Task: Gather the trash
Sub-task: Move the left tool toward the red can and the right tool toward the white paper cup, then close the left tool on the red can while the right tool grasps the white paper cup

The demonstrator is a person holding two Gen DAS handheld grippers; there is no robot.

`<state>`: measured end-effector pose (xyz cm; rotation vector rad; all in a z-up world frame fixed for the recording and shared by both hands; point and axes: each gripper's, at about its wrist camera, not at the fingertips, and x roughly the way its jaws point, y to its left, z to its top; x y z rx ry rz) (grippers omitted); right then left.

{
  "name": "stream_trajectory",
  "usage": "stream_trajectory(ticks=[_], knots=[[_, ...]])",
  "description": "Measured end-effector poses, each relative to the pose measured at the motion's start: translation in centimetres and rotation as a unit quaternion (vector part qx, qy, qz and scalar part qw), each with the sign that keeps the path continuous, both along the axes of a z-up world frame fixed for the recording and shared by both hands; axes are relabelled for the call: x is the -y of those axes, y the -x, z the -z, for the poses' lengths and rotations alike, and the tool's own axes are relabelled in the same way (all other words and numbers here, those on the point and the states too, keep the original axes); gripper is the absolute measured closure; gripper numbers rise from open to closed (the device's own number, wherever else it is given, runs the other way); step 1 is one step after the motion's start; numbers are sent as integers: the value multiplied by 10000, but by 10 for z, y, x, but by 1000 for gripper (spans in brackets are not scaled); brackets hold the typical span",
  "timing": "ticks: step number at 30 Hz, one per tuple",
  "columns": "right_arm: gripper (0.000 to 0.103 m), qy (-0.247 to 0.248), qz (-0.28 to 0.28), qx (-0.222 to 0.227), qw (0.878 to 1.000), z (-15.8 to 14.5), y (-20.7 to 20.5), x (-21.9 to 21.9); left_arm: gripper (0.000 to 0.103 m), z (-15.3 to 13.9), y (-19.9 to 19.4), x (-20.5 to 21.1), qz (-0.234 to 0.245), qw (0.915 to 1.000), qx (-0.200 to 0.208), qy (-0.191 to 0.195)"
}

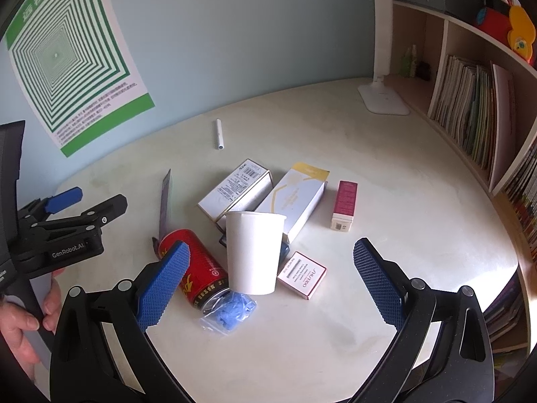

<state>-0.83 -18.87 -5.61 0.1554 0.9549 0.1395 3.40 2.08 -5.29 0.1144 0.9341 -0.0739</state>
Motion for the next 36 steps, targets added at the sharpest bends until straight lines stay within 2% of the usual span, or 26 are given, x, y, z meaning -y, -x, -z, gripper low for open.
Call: stream_trajectory(ticks=[8, 17, 20, 24, 29, 31, 32, 36], knots=[[6, -76, -131, -199, 9997, 18, -9, -6, 7, 21, -9, -4, 171, 9987, -397, 258], [7, -227, -357, -435, 9982, 41, -26, -12, 7, 54, -19, -6, 339, 9921, -1002, 671], [7, -373, -463, -506, 9969, 46, -33, -13, 10, 66, -23, -6, 361, 9887, -1215, 797], [7, -639, -545, -649, 9943, 56, -44, -9, 19, 84, -28, -11, 294, 9791, -1591, 1229], [8, -873, -626, -902, 9901, 71, -60, -4, 22, 101, -31, -20, 197, 9588, -1973, 2034], [14, -983, -671, -1033, 9875, 79, -67, -3, 22, 106, -30, -19, 157, 9558, -2035, 2114], [23, -1035, -689, -1123, 9859, 83, -70, -3, 23, 108, -30, -17, 142, 9550, -2070, 2117], [25, -1247, -734, -1405, 9795, 99, -81, -6, 29, 117, -32, -11, 52, 9444, -2300, 2351]])
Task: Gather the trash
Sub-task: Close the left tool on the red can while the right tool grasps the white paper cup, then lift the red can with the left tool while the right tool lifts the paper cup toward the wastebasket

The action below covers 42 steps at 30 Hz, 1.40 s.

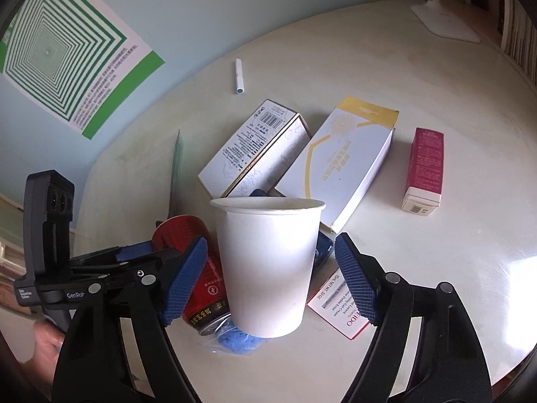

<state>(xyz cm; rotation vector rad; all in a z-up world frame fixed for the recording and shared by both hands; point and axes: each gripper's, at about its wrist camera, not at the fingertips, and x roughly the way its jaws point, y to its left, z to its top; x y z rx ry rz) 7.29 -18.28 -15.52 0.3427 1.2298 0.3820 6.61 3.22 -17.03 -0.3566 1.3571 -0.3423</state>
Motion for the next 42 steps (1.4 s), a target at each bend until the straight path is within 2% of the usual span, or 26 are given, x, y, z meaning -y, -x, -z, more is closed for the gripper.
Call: stream_trajectory(ticks=[2, 5, 9, 13, 22, 25, 26, 28, 30, 35, 42], knots=[[25, -134, -48, -88, 9999, 6, -4, -2, 28, 3, -4, 2, -80, 9999, -65, 98], [39, -259, -154, -208, 9993, 11, -9, -5, 29, 6, -5, 3, -128, 9997, -104, 204], [43, -389, -118, -210, 9990, 11, -12, -3, 29, 9, -6, -1, -219, 9989, -193, 370], [43, -556, 47, -199, 9982, 7, -10, 9, 35, 12, -4, -7, -393, 9968, -257, 642], [43, -610, 287, -81, 9977, -7, 5, 27, 43, 0, 4, -10, -332, 9965, -78, 757], [43, -610, 343, -31, 9975, -10, 10, 29, 51, -4, 3, -10, -279, 9965, -35, 782], [43, -606, 359, -23, 9975, -10, 11, 30, 57, -4, 2, -8, -225, 9967, -44, 778], [43, -608, 393, -29, 9974, -9, 13, 31, 51, -1, 2, -9, -260, 9970, -121, 716], [42, -605, 414, -20, 9973, -9, 15, 33, 33, 5, 1, -12, -449, 9966, -219, 659], [42, -550, 381, -9, 9978, -10, 14, 35, 11, 8, 8, -21, -888, 9928, -421, 681], [41, -582, 420, -130, 9973, 1, 12, 42, 9, 20, 9, -1, -824, 9911, -766, 718]])
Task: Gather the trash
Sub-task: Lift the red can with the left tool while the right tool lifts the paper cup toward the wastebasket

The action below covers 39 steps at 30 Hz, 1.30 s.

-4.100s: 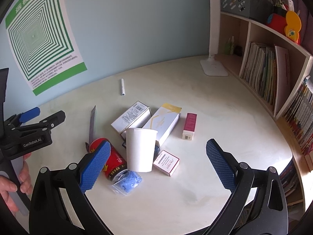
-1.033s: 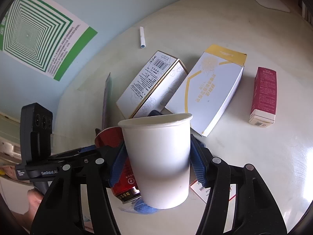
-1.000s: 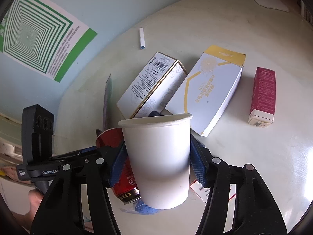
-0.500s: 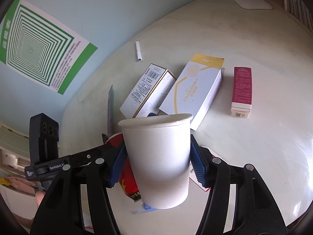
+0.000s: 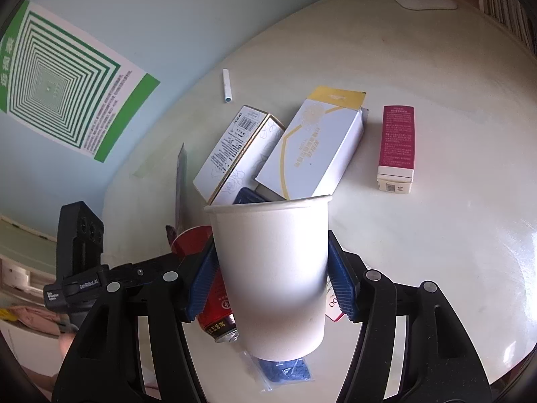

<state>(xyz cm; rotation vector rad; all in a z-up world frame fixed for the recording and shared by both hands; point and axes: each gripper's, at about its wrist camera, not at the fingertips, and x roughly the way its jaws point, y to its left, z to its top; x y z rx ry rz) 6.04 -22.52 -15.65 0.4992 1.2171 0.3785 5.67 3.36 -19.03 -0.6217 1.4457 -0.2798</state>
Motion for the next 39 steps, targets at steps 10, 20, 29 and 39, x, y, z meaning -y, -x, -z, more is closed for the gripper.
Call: stream_trajectory(ticks=[10, 20, 29, 39], knots=[[42, -141, -16, 33, 9999, -1, 0, 5, 29, 8, -9, 26, 203, 9997, -124, -2], [42, -205, 145, 221, 9994, -15, 4, 17, 30, -27, -12, 32, 378, 9985, 388, -39], [42, -200, 740, 560, 9955, -41, 41, 56, 30, -61, -7, 61, 912, 9923, 840, 10], [42, -118, 2374, 494, 9701, -40, 164, 150, 30, -69, 32, 186, 2749, 9574, 842, 257]])
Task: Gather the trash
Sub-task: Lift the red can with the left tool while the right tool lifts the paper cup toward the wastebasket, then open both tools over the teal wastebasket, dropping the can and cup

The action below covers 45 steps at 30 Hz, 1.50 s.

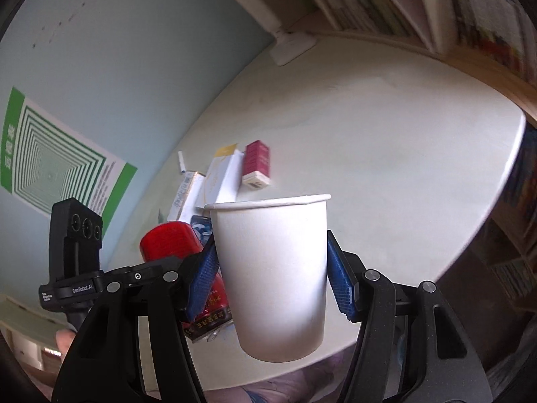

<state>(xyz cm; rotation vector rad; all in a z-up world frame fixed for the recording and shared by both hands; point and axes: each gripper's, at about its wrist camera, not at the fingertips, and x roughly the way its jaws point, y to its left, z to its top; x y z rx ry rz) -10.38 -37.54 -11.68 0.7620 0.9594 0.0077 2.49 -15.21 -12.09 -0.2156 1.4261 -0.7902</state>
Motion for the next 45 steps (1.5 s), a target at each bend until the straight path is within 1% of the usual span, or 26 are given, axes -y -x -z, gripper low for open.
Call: stream_trajectory(ticks=[2, 5, 7, 8, 9, 12, 14, 15, 16, 17, 19, 22, 23, 26, 27, 29, 30, 31, 32, 33, 34, 36, 37, 39, 42, 45], knots=[[42, -65, 472, -87, 9988, 7, 37, 23, 30, 3, 14, 32, 467, 9989, -3, -36], [42, -132, 1188, -229, 9926, 20, 92, 52, 30, 13, 42, 80, 1242, 9921, -37, -158], [42, -209, 1644, -352, 9855, 31, 130, 67, 30, 22, 63, 111, 1757, 9841, -62, -250], [42, -250, 1866, -438, 9811, 38, 149, 73, 30, 29, 76, 128, 2029, 9786, -68, -326], [42, -299, 2058, -505, 9768, 45, 167, 78, 30, 35, 84, 138, 2216, 9744, -87, -376], [42, -582, 2682, -707, 9590, 70, 218, 88, 30, 61, 116, 176, 2878, 9556, -231, -591], [42, -807, 3050, -798, 9456, 90, 248, 94, 30, 83, 139, 187, 3274, 9411, -447, -709], [42, -925, 3216, -853, 9385, 101, 259, 96, 30, 95, 150, 196, 3485, 9325, -560, -763], [42, -1027, 3358, -903, 9320, 112, 271, 96, 31, 105, 160, 206, 3672, 9244, -566, -868], [42, -1158, 3502, -944, 9247, 123, 282, 94, 31, 112, 167, 215, 3809, 9182, -537, -945], [42, -1411, 3777, -1044, 9091, 146, 302, 92, 32, 133, 186, 227, 4111, 9029, -607, -1102], [42, -1720, 4131, -1115, 8873, 177, 327, 87, 34, 164, 207, 239, 4396, 8852, -707, -1348], [42, -1802, 4217, -1133, 8814, 189, 334, 85, 35, 172, 212, 243, 4457, 8809, -702, -1428], [42, -2051, 4409, -1258, 8647, 221, 347, 80, 36, 204, 231, 254, 4707, 8625, -744, -1704], [42, -2124, 4470, -1278, 8595, 232, 351, 79, 36, 209, 233, 258, 4776, 8574, -742, -1769], [39, -2242, 4581, -1295, 8504, 251, 357, 77, 37, 229, 242, 260, 4946, 8433, -681, -1988], [36, -2289, 4591, -1305, 8484, 259, 358, 77, 35, 242, 248, 262, 5015, 8359, -635, -2140], [34, -2328, 4592, -1348, 8466, 268, 358, 77, 31, 248, 250, 264, 5044, 8317, -610, -2240], [30, -2340, 4618, -1424, 8436, 278, 358, 79, 24, 259, 252, 266, 5076, 8262, -578, -2374], [25, -2372, 4642, -1518, 8398, 286, 358, 80, 20, 265, 253, 266, 5093, 8231, -576, -2444], [24, -2448, 4660, -1568, 8357, 292, 359, 81, 18, 271, 254, 267, 5107, 8197, -566, -2532], [23, -2521, 4722, -1620, 8290, 299, 361, 82, 18, 277, 253, 269, 5114, 8164, -549, -2626], [23, -2533, 4736, -1611, 8280, 300, 362, 82, 18, 277, 252, 268, 5114, 8160, -510, -2646], [23, -2522, 4741, -1575, 8287, 297, 364, 84, 16, 270, 249, 266, 5095, 8186, -480, -2606], [23, -2431, 4685, -1523, 8356, 288, 366, 87, 15, 256, 242, 261, 5045, 8247, -434, -2519], [23, -2251, 4579, -1431, 8481, 272, 362, 94, 15, 235, 234, 255, 4953, 8360, -361, -2335]])
